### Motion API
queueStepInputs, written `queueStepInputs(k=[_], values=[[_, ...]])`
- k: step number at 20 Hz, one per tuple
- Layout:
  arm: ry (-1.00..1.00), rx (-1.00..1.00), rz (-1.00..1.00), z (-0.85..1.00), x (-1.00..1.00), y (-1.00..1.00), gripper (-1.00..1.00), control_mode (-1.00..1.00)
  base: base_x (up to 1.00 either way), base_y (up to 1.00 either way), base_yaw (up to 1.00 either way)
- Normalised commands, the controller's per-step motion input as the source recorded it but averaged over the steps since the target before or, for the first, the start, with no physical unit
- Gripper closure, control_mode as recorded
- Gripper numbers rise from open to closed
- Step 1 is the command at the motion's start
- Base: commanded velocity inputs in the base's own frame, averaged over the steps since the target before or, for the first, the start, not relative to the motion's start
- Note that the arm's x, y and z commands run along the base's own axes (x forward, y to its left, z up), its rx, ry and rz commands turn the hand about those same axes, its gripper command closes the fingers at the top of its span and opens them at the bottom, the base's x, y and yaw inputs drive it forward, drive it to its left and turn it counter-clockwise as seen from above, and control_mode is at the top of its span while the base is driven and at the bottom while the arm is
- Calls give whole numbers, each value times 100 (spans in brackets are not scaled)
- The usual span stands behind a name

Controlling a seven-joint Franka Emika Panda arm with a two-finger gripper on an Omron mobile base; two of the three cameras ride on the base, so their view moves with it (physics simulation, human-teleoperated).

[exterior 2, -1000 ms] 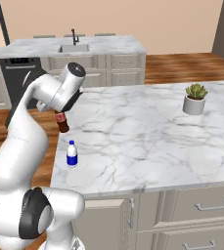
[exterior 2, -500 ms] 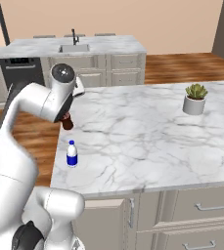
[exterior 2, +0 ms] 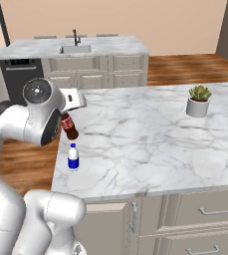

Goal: Pick the bottled water, bottled drink, water bottle from the counter and place them in the open cabinet.

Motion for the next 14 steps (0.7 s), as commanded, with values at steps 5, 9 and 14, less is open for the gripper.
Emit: queueStepInputs(k=[5, 9, 14], values=[[-1, 0, -25, 9, -60, -24, 100, -100, 0, 0, 0], [-1, 1, -24, 13, -63, -26, 100, -100, 0, 0, 0], [0, 0, -13, 3, -25, -4, 100, -100, 0, 0, 0]])
